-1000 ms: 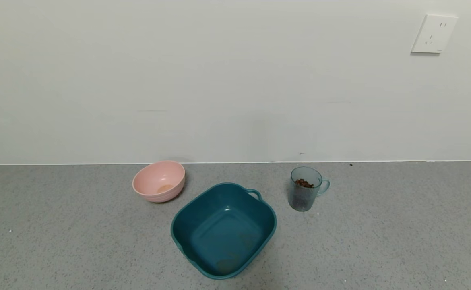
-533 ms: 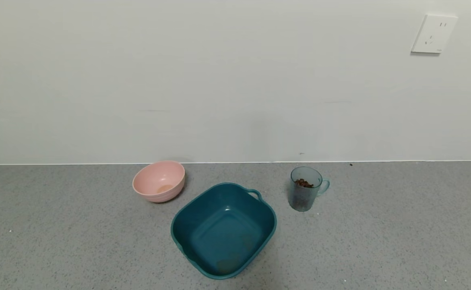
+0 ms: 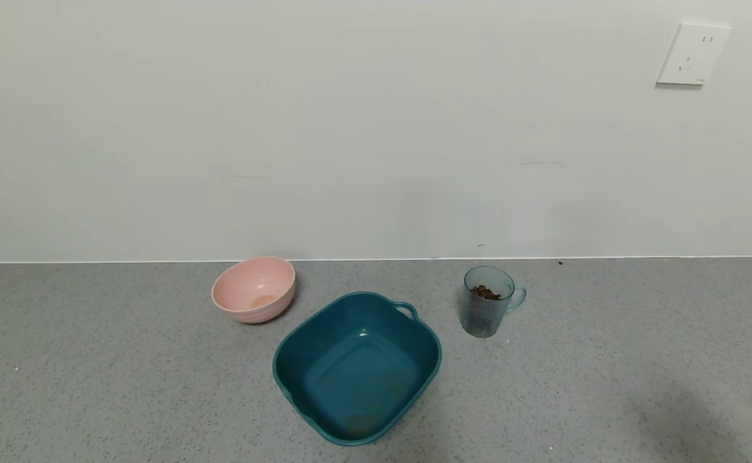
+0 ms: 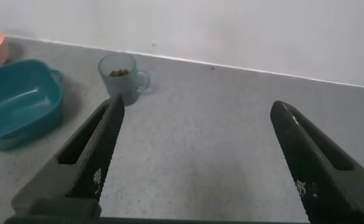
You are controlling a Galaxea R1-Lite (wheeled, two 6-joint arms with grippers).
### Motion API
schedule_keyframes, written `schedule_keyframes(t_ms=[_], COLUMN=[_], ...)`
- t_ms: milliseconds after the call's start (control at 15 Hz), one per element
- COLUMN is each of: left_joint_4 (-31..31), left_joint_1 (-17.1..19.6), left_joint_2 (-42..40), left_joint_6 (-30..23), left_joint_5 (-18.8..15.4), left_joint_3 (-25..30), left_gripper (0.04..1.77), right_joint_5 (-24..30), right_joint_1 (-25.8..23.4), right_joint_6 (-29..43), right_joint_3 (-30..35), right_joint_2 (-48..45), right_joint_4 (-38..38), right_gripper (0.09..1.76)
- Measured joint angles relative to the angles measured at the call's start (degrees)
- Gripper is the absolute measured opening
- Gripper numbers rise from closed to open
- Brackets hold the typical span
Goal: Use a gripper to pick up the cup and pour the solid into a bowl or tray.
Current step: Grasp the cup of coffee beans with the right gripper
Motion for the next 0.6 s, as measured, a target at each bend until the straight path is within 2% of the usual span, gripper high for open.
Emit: schedule_keyframes(t_ms=[267,600], left_joint_4=[0.0,0.0], left_joint_1=[0.0,0.0], left_joint_2=[0.0,0.0], left_joint_6=[0.0,0.0], left_joint_5=[0.0,0.0], left_joint_3=[0.0,0.0], left_gripper=[1.75,1.75], right_joint_5=[-1.6,-11.7], right_joint_1=[8.0,20.2], right_joint_6=[-0.3,4.2], right_joint_3=[-2.7,-3.0], right_joint_2=[15.1,31.3], right_joint_4=[-5.3,-13.5], right_gripper=[1.71,1.71])
